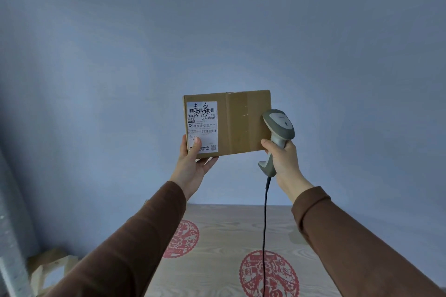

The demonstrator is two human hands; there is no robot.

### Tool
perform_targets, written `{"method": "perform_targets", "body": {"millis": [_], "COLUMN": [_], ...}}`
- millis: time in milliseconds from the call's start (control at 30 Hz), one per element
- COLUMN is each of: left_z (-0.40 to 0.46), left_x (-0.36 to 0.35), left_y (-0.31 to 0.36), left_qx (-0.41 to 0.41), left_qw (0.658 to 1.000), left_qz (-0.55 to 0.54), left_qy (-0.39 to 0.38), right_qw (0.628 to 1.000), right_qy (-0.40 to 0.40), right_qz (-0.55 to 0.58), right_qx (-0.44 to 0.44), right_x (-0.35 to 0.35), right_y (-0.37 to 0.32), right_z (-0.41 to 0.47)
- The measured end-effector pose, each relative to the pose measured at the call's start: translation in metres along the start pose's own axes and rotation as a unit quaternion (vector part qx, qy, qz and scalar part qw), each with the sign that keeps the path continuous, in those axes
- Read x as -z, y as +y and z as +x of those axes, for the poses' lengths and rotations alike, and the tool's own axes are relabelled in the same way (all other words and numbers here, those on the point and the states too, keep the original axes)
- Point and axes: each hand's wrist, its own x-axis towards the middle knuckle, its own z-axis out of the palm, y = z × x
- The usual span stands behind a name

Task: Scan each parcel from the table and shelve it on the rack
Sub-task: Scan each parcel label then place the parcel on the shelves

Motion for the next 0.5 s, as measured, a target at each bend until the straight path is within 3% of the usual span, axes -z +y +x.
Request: {"method": "perform_targets", "body": {"millis": [500], "left_z": [0.003], "left_x": [-0.005], "left_y": [0.01], "left_qx": [-0.036], "left_qw": [0.998], "left_qz": [-0.05], "left_qy": [0.02], "right_qw": [0.998], "right_qy": [-0.017], "right_qz": [-0.036], "right_qx": [0.039], "right_x": [-0.019], "right_y": [-0.015], "right_z": [-0.005]}}
